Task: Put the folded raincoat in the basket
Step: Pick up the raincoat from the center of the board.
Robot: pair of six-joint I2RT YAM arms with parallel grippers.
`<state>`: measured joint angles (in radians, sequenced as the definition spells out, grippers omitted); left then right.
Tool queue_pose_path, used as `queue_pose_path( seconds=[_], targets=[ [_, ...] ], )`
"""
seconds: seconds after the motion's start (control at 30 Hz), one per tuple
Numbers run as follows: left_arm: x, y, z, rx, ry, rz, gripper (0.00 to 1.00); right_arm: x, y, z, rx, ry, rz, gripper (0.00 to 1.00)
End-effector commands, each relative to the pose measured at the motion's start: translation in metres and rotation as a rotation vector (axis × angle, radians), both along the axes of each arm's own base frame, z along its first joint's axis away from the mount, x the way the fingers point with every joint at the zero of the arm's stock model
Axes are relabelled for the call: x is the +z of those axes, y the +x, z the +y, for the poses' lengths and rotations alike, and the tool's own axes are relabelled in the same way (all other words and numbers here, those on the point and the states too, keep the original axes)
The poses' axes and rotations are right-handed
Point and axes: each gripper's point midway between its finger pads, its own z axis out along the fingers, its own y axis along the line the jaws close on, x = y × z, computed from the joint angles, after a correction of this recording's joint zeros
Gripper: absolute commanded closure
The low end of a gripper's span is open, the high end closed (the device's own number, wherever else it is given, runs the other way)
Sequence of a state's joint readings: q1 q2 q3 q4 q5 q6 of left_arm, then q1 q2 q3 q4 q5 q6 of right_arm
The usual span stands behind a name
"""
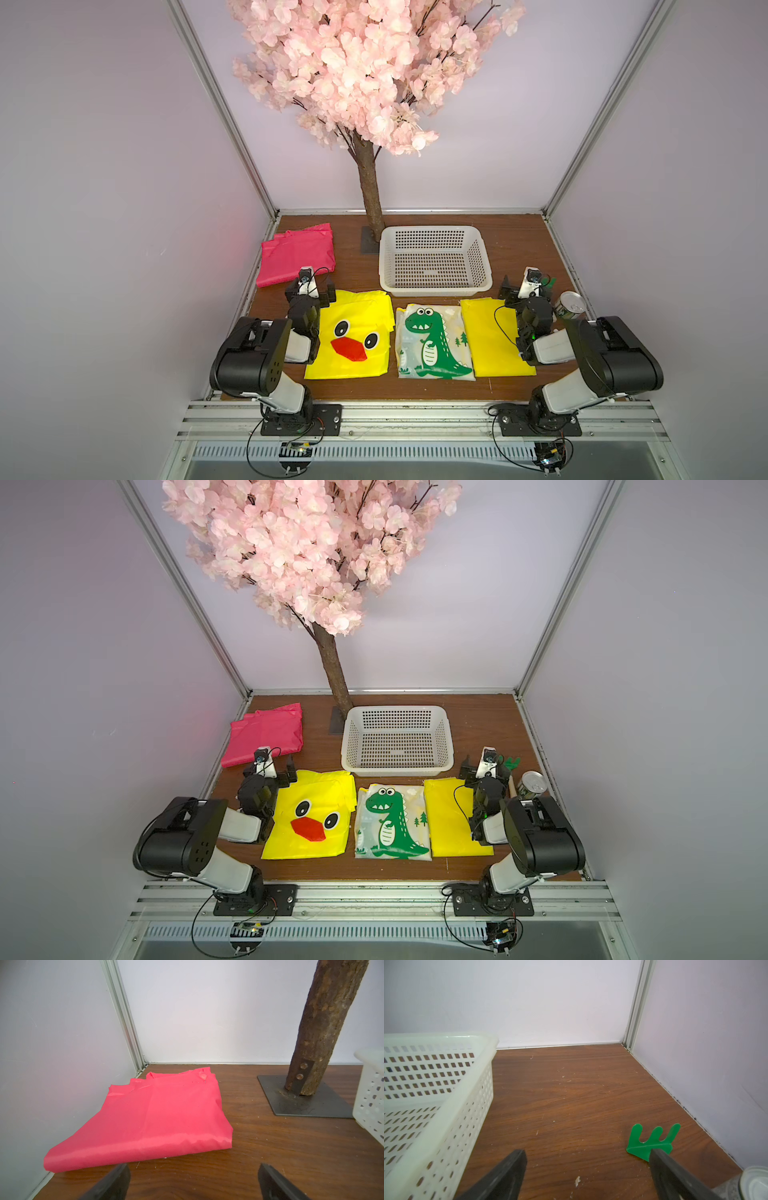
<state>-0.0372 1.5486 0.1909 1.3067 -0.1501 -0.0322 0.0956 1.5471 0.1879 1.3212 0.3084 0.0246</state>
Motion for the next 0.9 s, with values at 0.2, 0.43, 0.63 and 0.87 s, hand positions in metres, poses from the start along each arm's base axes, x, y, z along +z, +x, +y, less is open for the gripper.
queue_pose_path(
  seconds=[0.2,0.43,0.63,0.87],
  targets=[
    [0.007,0.003,0.004,0.007,0.000,-0.028,0.00,0.015,0.003,-0.001,-0.001,-0.005,-0.056,0.00],
    [0.007,0.002,0.003,0.004,-0.002,-0.027,0.00,0.013,0.004,0.000,0.005,0.000,-0.051,0.00],
    [0.016,0.001,0.005,0.022,0.003,-0.047,0.00,0.032,-0.003,-0.011,-0.063,0.012,-0.081,0.00],
    [0.050,-0.005,0.012,0.124,0.027,-0.075,0.00,0.062,-0.004,-0.035,-0.243,0.191,-0.048,0.00]
  ],
)
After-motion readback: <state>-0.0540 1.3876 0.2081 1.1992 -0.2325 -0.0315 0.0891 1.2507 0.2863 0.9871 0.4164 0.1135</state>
